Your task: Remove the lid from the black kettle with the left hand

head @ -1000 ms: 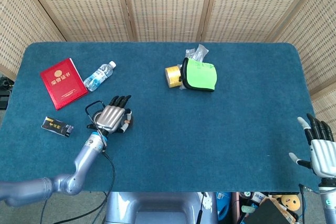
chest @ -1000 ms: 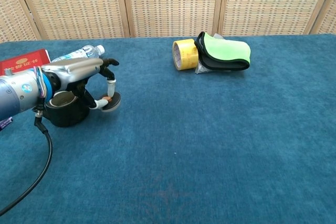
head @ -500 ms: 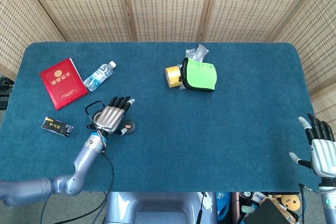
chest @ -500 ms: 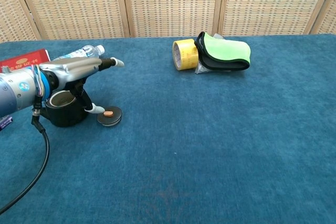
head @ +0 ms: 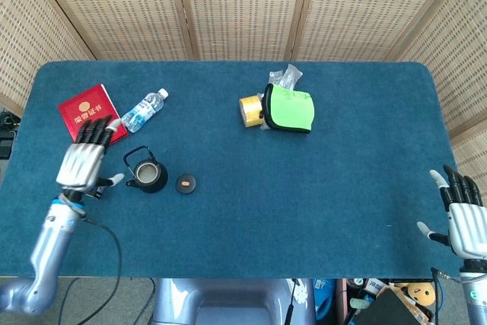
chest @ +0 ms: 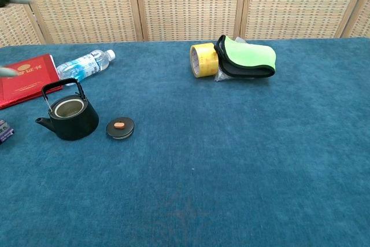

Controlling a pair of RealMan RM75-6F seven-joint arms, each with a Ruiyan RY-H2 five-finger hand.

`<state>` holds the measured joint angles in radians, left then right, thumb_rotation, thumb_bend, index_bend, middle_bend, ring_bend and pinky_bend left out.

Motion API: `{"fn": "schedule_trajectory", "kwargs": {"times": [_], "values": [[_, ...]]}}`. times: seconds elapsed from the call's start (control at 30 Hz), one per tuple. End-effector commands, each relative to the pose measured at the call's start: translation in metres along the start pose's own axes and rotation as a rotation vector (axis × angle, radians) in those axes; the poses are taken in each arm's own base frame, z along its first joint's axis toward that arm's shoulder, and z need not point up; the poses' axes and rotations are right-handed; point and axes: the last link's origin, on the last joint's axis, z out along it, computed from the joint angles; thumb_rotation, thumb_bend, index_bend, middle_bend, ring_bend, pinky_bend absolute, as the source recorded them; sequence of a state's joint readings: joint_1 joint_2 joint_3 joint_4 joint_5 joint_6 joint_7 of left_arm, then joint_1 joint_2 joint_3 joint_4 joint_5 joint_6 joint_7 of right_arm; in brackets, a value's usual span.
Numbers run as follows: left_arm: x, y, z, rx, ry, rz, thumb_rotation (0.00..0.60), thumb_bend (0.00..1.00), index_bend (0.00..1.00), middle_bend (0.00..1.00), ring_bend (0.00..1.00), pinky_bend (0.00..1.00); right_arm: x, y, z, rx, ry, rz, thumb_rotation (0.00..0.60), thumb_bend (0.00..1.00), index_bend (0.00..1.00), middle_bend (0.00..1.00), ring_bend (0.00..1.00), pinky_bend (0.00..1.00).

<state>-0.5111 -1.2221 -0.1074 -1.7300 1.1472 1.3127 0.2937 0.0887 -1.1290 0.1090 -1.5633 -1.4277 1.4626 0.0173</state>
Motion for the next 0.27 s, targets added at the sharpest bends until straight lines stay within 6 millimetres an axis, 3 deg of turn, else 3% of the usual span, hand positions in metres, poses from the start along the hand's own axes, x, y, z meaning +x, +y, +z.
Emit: {"fn": "schedule_trajectory", "kwargs": {"times": [0.03, 0.1, 0.27], "values": [[-0.005, -0.048, -0.053, 0.074, 0.035, -0.014, 0.6, 0.15, 0.0, 0.0, 0.0, 0.0, 0.0, 0.0, -0.001, 0.0, 0.003, -0.003, 0.6, 0.0, 0.0, 0.0, 0.0, 0.0], [-0.012, -0.064, -0.071, 0.118, 0.012, -0.042, 0.6, 0.15, 0.0, 0.0, 0.0, 0.0, 0.001, 0.0, -0.001, -0.001, 0.004, -0.004, 0.6, 0.0, 0.0, 0.0, 0.0, 0.0], [-0.009, -0.075, -0.082, 0.124, -0.013, -0.048, 0.6, 0.15, 0.0, 0.0, 0.0, 0.0, 0.002, 0.0, -0.001, -0.004, 0.01, -0.008, 0.6, 0.0, 0.0, 0.0, 0.0, 0.0]]}}
